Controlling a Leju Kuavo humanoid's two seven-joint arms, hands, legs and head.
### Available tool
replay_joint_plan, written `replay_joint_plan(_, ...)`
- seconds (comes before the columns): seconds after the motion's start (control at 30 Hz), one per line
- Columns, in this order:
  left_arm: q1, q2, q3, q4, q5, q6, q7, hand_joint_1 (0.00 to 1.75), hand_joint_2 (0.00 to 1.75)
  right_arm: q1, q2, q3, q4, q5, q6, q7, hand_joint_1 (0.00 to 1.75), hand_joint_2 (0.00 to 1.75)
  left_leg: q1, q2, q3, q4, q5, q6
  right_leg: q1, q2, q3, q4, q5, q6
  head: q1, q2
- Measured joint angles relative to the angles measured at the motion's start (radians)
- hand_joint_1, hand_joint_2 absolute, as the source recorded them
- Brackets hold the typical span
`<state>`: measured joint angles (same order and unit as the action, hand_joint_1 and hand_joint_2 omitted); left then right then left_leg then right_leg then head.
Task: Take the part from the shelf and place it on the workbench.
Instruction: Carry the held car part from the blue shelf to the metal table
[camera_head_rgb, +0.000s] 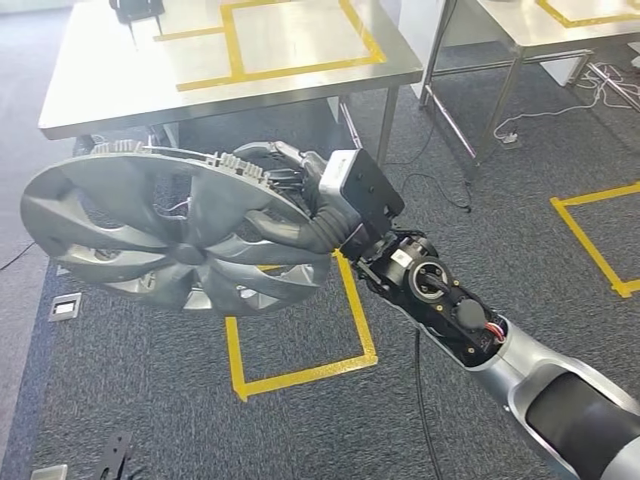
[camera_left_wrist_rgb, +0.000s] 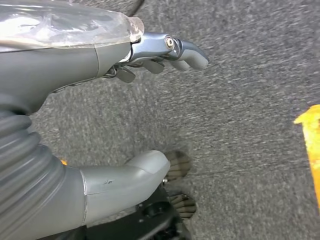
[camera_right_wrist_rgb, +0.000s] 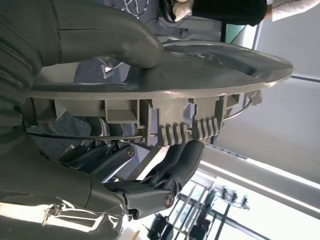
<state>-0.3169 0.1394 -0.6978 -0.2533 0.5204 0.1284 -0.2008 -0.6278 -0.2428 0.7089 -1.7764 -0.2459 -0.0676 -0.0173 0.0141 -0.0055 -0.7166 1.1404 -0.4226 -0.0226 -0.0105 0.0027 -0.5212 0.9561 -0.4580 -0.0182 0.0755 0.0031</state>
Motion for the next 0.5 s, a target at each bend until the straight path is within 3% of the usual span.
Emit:
replay_joint_plan(0.07,-0.003,0.001,0.0,0.0,0.0,-0.001,0.0,0.0,1.75,0.001,-0.001,-0.002,-0.002,0.001,-0.002,0.003,1.75,1.75,-0.004,0.004,0.058,-0.129,0.05,0.008,0.003,0.001,0.012,0.0,-0.014,0.009,-0.002,0.0)
replay_joint_plan(0.1,-0.004,0.001,0.0,0.0,0.0,-0.001,0.0,0.0,1.75,0.001,-0.001,-0.003,-0.004,0.001,-0.002,0.003,1.75,1.75,-0.006,0.005,0.073,-0.161,0.054,0.013,0.004,0.002,0.015,-0.002,-0.019,0.015,-0.004,0.0)
replay_joint_plan(0.23,-0.005,0.001,0.0,0.0,-0.002,-0.003,0.0,0.0,1.75,0.004,-0.003,-0.006,-0.011,0.002,-0.003,0.005,1.75,1.75,-0.006,0.001,0.097,-0.181,0.033,0.039,0.003,0.002,0.016,0.021,-0.033,0.037,-0.004,0.0)
replay_joint_plan(0.3,-0.006,0.001,0.0,0.0,-0.002,-0.003,0.0,0.0,1.75,0.005,-0.004,-0.009,-0.014,0.003,-0.003,0.006,1.75,1.75,-0.006,-0.001,0.115,-0.184,0.024,0.051,0.001,0.001,-0.034,0.12,-0.068,0.042,-0.001,0.0)
replay_joint_plan(0.37,-0.007,0.001,0.0,0.0,-0.002,-0.003,0.0,0.0,1.75,0.007,-0.006,-0.01,-0.016,0.002,-0.003,0.005,1.75,1.75,-0.009,-0.002,0.128,-0.184,0.011,0.058,0.001,0.001,-0.12,0.263,-0.117,0.045,0.001,0.0)
replay_joint_plan(0.4,-0.006,0.001,0.0,0.0,-0.002,-0.003,0.0,0.0,1.75,0.01,-0.006,-0.01,-0.016,0.002,-0.003,0.005,1.75,1.75,-0.01,-0.002,0.137,-0.184,0.004,0.059,0.001,0.001,-0.155,0.308,-0.129,0.045,0.001,0.0)
replay_joint_plan(0.43,-0.006,0.001,0.0,0.0,-0.002,-0.004,0.0,0.0,1.75,0.014,-0.007,-0.01,-0.016,0.002,-0.003,0.006,1.75,1.75,-0.011,-0.004,0.147,-0.184,-0.004,0.059,0.001,0.001,-0.173,0.316,-0.122,0.044,0.002,0.0)
replay_joint_plan(0.47,-0.005,0.001,0.0,0.0,-0.002,-0.004,0.0,0.0,1.75,0.017,-0.008,-0.01,-0.016,0.003,-0.003,0.006,1.75,1.75,-0.012,-0.006,0.159,-0.184,-0.012,0.058,0.001,0.001,-0.171,0.284,-0.092,0.041,0.003,0.0)
replay_joint_plan(0.5,-0.005,0.0,0.0,0.0,-0.002,-0.005,0.0,0.0,1.75,0.018,-0.009,-0.011,-0.016,0.003,-0.003,0.007,1.75,1.75,-0.013,-0.008,0.173,-0.184,-0.021,0.057,0.002,0.001,-0.155,0.22,-0.043,0.037,0.004,0.0)
